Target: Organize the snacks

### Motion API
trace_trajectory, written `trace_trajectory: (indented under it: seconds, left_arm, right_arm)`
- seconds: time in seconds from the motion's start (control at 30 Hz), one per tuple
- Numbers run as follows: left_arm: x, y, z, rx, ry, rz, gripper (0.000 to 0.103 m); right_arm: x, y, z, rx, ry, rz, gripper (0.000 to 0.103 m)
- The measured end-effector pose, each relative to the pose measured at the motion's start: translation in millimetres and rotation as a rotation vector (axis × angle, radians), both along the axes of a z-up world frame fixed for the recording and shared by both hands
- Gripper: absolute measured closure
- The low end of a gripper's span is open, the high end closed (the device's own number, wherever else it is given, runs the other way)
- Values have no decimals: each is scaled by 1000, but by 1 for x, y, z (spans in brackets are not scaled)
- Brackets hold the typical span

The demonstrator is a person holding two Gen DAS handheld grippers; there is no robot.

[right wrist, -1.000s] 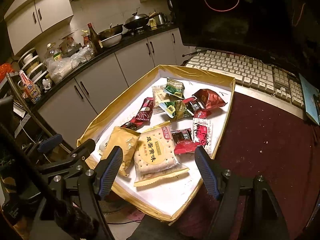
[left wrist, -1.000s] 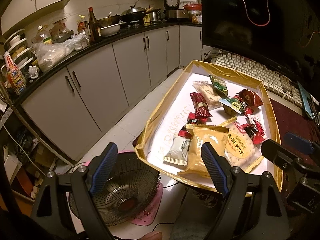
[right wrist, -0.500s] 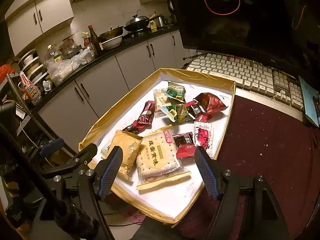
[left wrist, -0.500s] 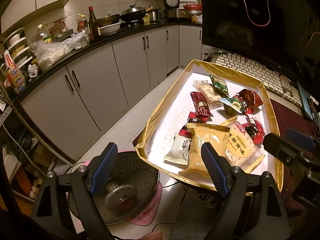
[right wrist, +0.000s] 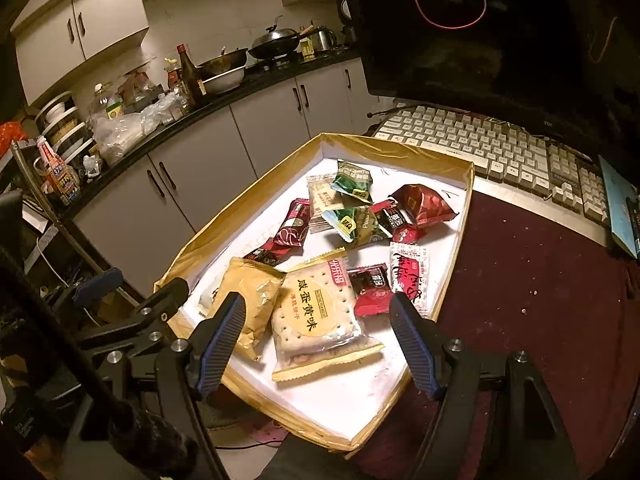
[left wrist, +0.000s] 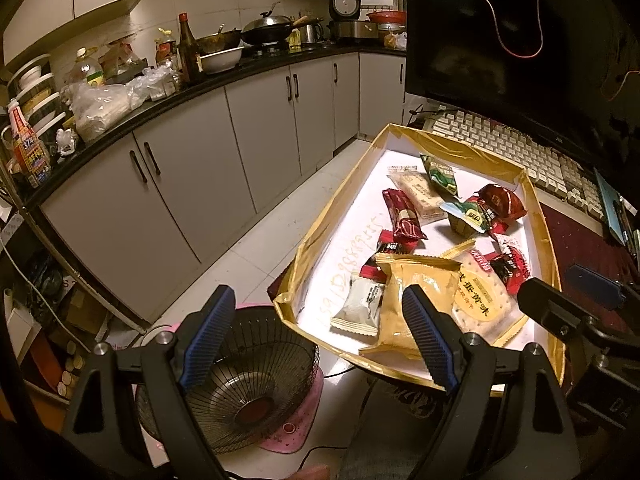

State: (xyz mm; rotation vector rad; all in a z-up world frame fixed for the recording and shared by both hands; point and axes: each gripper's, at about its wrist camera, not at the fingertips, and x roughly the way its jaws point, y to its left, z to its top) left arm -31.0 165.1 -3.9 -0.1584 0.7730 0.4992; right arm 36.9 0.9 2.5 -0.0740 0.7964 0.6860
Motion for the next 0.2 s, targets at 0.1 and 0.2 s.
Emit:
trace_trajectory:
  seconds: [0.1, 0.2]
  left_arm:
    - [0, -2, 3, 11, -10, -7, 17]
    - [1, -4, 3, 15, -23, -20, 17]
  right_arm:
    - [0, 0, 1, 0, -5, -1, 29]
    - [-1, 1, 1, 1, -7, 3, 29]
